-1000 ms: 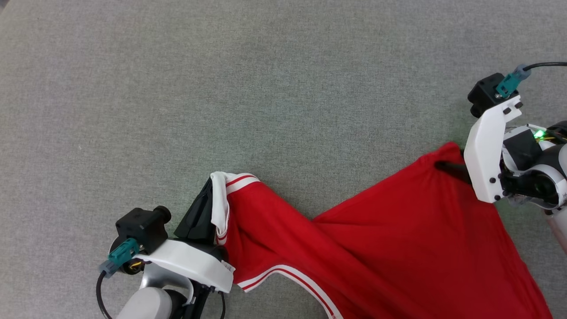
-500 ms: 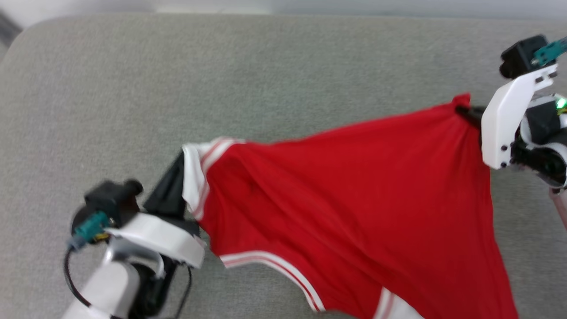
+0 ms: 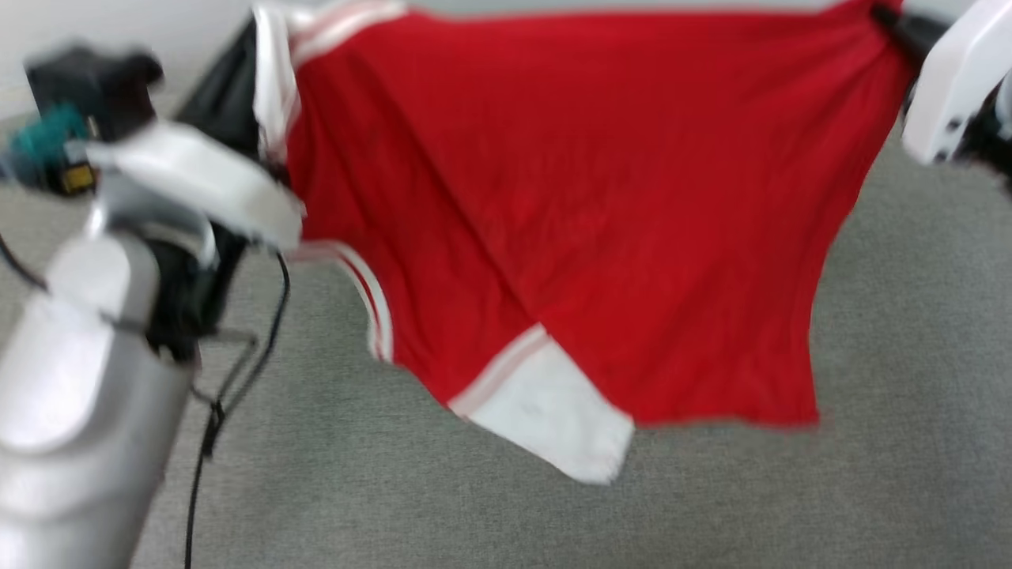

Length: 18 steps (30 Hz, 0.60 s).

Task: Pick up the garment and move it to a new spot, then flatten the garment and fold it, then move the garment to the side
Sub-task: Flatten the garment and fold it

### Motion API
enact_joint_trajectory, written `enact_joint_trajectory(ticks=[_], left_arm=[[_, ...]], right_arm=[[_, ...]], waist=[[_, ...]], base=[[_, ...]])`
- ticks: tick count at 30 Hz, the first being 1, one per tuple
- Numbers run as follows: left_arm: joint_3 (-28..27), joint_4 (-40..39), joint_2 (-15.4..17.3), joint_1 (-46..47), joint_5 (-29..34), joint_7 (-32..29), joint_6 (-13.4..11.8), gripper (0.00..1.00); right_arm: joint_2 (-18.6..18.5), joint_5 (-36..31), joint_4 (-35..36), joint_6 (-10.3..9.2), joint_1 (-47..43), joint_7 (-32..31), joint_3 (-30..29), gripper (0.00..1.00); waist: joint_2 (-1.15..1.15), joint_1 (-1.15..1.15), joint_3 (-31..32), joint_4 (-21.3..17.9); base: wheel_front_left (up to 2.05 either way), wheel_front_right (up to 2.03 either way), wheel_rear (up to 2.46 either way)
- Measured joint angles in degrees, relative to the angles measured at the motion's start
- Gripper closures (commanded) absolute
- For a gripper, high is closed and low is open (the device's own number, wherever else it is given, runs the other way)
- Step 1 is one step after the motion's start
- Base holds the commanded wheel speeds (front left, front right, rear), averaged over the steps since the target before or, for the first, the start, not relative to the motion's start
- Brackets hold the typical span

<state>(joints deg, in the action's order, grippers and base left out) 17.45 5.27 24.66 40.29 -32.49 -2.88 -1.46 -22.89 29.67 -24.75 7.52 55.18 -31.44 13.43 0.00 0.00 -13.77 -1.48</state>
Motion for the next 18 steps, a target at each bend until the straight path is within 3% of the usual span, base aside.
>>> enact_joint_trajectory(ticks=[7,18], left_arm=[[-0.2,9.9,-0.3,18.2,1.0,-2.7,1.5,1.0],[-1.4,21.0,-0.2,43.4,5.1,-0.6,0.7,1.0]], right_arm=[[0.9,-4.0,-1.8,0.0,9.9,5.3,-3.6,1.0],[2.7,-8.0,-4.7,0.03,27.2,13.2,-8.1,1.0]], waist=[[0.0,0.0,-3.6,-0.9],[0.0,0.01,-13.0,-1.7]], base=[[0.0,0.0,0.0],[0.0,0.0,0.0]])
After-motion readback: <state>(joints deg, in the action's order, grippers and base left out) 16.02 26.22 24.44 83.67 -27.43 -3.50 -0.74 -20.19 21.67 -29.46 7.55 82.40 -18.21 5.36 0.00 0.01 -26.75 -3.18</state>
